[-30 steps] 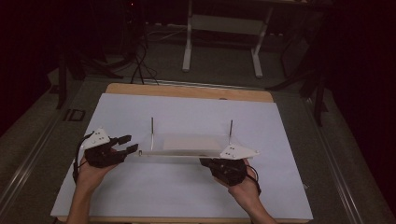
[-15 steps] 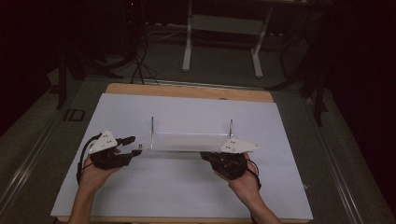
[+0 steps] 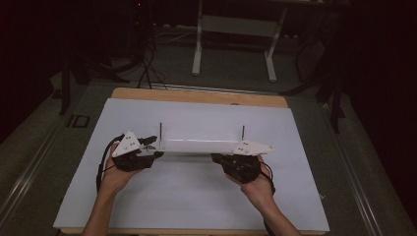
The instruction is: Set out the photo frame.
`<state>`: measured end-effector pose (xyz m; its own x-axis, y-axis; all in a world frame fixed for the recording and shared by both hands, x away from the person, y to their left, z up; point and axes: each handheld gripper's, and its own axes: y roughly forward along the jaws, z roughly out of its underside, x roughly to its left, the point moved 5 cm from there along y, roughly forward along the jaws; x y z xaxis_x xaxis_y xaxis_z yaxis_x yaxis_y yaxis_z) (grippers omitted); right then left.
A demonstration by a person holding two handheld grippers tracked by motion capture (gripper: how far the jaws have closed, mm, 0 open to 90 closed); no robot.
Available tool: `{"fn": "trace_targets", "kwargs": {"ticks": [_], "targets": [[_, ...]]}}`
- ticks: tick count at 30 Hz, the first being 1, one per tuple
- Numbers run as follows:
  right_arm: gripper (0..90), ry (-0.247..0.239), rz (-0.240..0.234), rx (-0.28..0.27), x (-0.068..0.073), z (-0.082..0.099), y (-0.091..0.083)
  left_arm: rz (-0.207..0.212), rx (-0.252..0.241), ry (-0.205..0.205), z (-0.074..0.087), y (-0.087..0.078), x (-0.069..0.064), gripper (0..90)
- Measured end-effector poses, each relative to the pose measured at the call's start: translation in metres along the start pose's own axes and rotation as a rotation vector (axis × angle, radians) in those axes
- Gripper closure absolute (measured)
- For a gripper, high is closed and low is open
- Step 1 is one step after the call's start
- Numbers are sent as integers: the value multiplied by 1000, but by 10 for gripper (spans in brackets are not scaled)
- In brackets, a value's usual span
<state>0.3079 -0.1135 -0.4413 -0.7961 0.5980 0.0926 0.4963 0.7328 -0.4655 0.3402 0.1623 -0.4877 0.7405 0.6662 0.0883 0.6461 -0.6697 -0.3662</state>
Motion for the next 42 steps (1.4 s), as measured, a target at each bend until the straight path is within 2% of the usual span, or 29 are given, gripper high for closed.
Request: {"fn": "trace_targets", "kwargs": {"ticks": [5,7,10,13,22,33,42], "targets": [[893,-12,12,0,-4,-3,-1,-4,6,-11,-3,0,2,486],[839,-30,43,-5,-8,-3,-4,-3,3,-18,-5,1,4,486],[817,-29,58,-11,-14,-3,-7,-3,-3,-22,-7,2,6,486],[796,-30,94,-11,-22,-1,-9,-2,-7,-26,-9,3,9,486],[737,-17,151,-12,-46,5,-15,-7,-17,-46,-16,8,18,486],[688,-25,200,4,-74,15,-22,-22,-23,-69,-24,13,28,485],[635,20,247,0,-105,27,-29,-30,-22,-83,-28,17,34,485]]}}
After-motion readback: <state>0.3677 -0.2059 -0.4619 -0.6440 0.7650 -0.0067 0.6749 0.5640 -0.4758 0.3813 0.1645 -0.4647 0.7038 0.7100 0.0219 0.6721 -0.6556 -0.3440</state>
